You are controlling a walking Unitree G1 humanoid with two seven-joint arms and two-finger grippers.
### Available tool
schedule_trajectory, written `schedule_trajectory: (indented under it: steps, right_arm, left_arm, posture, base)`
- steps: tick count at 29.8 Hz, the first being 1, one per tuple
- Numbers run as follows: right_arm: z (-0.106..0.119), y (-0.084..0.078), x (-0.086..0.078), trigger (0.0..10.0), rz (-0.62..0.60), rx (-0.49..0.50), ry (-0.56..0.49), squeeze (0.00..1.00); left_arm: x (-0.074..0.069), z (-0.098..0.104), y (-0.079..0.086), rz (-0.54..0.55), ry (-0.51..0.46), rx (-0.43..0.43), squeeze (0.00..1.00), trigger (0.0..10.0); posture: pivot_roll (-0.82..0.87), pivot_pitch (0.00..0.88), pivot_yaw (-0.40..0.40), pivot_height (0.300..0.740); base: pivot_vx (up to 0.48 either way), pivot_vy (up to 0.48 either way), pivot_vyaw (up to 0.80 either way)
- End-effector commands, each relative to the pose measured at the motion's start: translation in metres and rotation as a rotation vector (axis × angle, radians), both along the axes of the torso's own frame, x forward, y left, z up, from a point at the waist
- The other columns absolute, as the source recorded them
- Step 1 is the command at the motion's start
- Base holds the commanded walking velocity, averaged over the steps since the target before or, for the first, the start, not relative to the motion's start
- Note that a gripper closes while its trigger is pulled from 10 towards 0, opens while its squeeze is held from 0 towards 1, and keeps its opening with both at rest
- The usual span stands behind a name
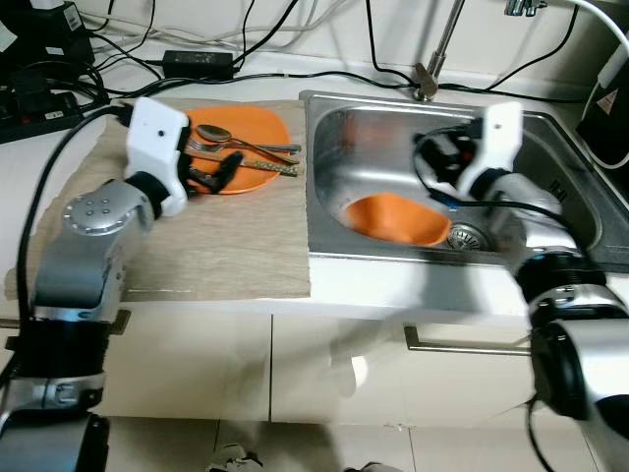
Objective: Kitchen organization
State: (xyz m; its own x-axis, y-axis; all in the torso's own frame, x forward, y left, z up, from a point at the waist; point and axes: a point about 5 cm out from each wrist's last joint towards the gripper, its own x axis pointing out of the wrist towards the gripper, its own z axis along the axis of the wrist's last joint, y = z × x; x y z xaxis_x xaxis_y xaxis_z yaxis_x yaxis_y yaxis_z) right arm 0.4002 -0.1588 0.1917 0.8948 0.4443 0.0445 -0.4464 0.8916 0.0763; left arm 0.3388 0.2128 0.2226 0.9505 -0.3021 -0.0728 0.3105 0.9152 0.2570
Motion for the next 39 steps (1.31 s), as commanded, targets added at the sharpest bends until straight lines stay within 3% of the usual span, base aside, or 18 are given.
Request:
schedule_trajectory:
  steps: [1,9,13,17,18,19,20,21,22,26,30,33,34,35,36,38,39]
  right_arm:
    - [0.009,0.004,0.001,10.0,0.047,0.033,-0.016,1.00]
    - [0.006,0.050,-0.007,10.0,0.334,-0.078,-0.014,1.00]
    - [0.005,0.052,-0.005,10.0,0.324,-0.105,-0.004,1.00]
    - [0.009,0.047,-0.004,10.0,0.264,-0.059,-0.030,1.00]
    - [0.009,0.045,-0.005,10.0,0.248,-0.054,-0.038,0.51]
    - [0.008,0.040,-0.007,10.0,0.235,-0.033,-0.042,0.00]
    - [0.008,0.040,-0.007,10.0,0.235,-0.033,-0.042,0.00]
    - [0.007,0.038,-0.008,10.0,0.230,-0.027,-0.044,0.00]
    - [0.005,0.032,-0.012,10.0,0.224,-0.019,-0.043,0.00]
    - [-0.001,0.022,-0.024,10.0,0.222,-0.009,-0.041,0.00]
    - [-0.012,0.007,-0.042,10.0,0.168,-0.023,-0.054,0.00]
    - [-0.017,-0.002,-0.053,10.0,0.092,0.023,-0.052,0.00]
    - [-0.019,-0.004,-0.056,10.0,0.067,0.037,-0.046,0.00]
    - [-0.020,-0.004,-0.057,10.0,0.048,0.046,-0.041,0.00]
    - [-0.022,0.000,-0.060,10.0,0.042,0.055,-0.029,0.00]
    - [-0.021,0.002,-0.060,10.0,0.051,0.057,-0.025,0.00]
    - [-0.020,0.011,-0.058,10.0,0.100,0.060,-0.014,0.00]
  left_arm:
    - [0.000,0.001,0.002,0.004,-0.013,0.023,0.00,10.0]
    - [-0.013,-0.004,0.003,-0.124,-0.002,0.070,0.00,10.0]
    - [-0.017,-0.004,0.005,-0.138,-0.002,0.078,0.00,10.0]
    - [-0.015,-0.003,0.002,-0.124,-0.034,0.052,0.00,10.0]
    - [-0.012,-0.002,-0.001,-0.132,-0.043,0.028,0.00,10.0]
    - [-0.008,0.002,-0.009,-0.168,-0.071,0.022,0.55,10.0]
    - [-0.008,0.002,-0.009,-0.168,-0.071,0.022,0.55,10.0]
    - [-0.006,0.004,-0.013,-0.196,-0.077,0.026,1.00,10.0]
    - [-0.001,0.009,-0.020,-0.243,-0.085,0.021,1.00,10.0]
    - [0.013,0.013,-0.025,-0.249,-0.075,-0.005,1.00,10.0]
    - [0.025,0.014,-0.029,-0.259,-0.084,0.047,1.00,10.0]
    - [0.026,0.018,-0.035,-0.265,-0.110,-0.026,1.00,10.0]
    - [0.025,0.019,-0.036,-0.250,-0.120,-0.072,0.32,10.0]
    - [0.024,0.019,-0.035,-0.230,-0.116,-0.132,0.00,10.0]
    - [0.020,0.022,-0.033,-0.207,-0.119,-0.225,0.00,10.0]
    - [0.018,0.023,-0.032,-0.205,-0.124,-0.248,0.00,10.0]
    - [0.012,0.022,-0.033,-0.242,-0.125,-0.232,0.00,10.0]
  posture:
    - [0.06,0.036,-0.089,0.740]
    - [0.06,0.042,-0.112,0.740]
    - [0.07,0.045,-0.126,0.740]
    - [0.08,0.047,-0.131,0.740]
    - [0.08,0.046,-0.128,0.740]
    - [0.07,0.046,-0.123,0.740]
    - [0.07,0.046,-0.123,0.740]
    - [0.07,0.046,-0.121,0.740]
    - [0.06,0.043,-0.106,0.740]
    - [0.05,0.042,-0.090,0.740]
    - [0.01,0.038,-0.049,0.740]
    - [0.00,0.033,-0.038,0.740]
    - [-0.01,0.032,-0.030,0.740]
    - [-0.01,0.032,-0.025,0.740]
    - [-0.01,0.027,-0.024,0.740]
    - [-0.01,0.027,-0.025,0.740]
    - [0.00,0.026,-0.030,0.740]
  base:
    - [0.000,0.000,0.00]
    - [0.000,0.000,0.00]
    - [0.000,0.000,0.00]
    - [0.000,0.000,0.00]
    - [0.000,0.000,0.00]
    - [0.000,0.000,0.00]
    - [0.000,0.000,0.00]
    - [0.000,0.000,0.00]
    - [0.000,0.000,0.00]
    - [0.000,0.000,0.00]
    - [0.000,0.000,0.00]
    - [0.000,0.000,0.00]
    - [0.000,0.000,0.00]
    - [0.000,0.000,0.00]
    - [0.000,0.000,0.00]
    - [0.000,0.000,0.00]
    - [0.000,0.000,0.00]
